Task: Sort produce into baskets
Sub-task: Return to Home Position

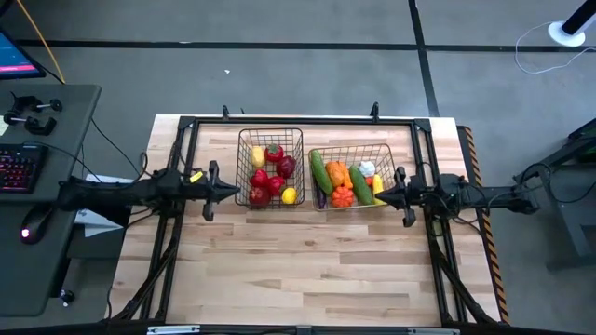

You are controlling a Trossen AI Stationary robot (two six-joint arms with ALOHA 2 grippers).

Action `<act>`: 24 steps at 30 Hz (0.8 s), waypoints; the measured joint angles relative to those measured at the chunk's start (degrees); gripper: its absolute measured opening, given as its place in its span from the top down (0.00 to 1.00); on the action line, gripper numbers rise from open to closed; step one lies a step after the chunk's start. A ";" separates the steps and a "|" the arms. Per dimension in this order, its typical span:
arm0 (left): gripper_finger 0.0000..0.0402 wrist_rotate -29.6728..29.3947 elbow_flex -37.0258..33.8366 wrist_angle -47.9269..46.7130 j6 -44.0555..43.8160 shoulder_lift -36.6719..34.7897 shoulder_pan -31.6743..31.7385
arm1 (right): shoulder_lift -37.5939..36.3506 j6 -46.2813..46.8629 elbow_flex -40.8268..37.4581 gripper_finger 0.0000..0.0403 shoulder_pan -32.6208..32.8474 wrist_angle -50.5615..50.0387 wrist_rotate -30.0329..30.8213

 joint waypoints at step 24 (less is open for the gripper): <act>1.00 0.00 -0.02 2.27 -0.01 -13.84 -0.03 | 0.11 0.00 -0.08 1.00 0.00 -0.88 -0.24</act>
